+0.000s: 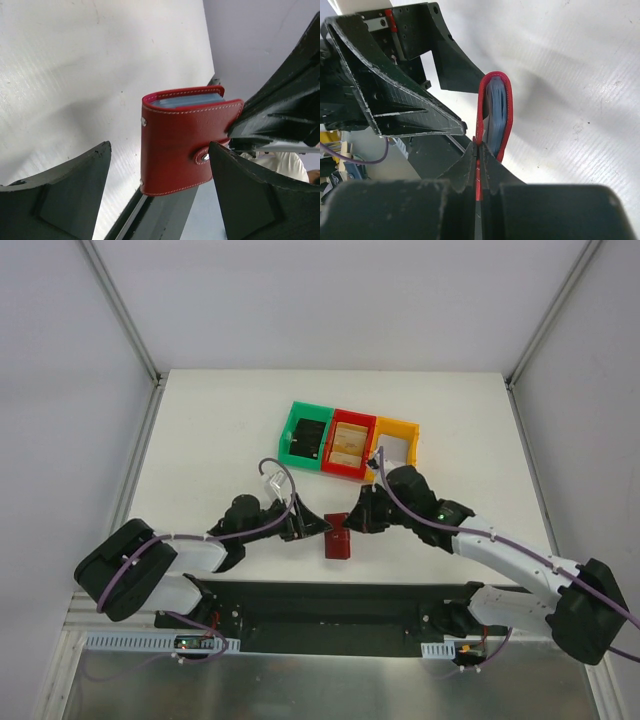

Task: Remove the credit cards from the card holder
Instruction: Pick up the card holder from the center of the board.

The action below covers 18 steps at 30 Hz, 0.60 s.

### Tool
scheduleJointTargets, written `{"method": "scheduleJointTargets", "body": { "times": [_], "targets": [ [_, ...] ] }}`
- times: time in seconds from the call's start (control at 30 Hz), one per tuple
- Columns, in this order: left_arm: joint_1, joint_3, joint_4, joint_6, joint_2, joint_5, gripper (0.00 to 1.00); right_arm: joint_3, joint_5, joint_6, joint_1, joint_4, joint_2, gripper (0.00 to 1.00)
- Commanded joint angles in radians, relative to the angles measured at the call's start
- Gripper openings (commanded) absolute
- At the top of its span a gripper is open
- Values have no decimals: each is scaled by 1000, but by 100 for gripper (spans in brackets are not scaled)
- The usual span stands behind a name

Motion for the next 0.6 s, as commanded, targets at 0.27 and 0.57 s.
{"method": "scheduleJointTargets", "body": {
  "times": [0.27,0.57],
  "targets": [
    [14,-44,662,-78,90,165,77,88,-179,19,-30,-43,-121,0],
    [18,-15,762,-142,102,219,75,73,-282,45,-53,23,-166,0]
  ]
}}
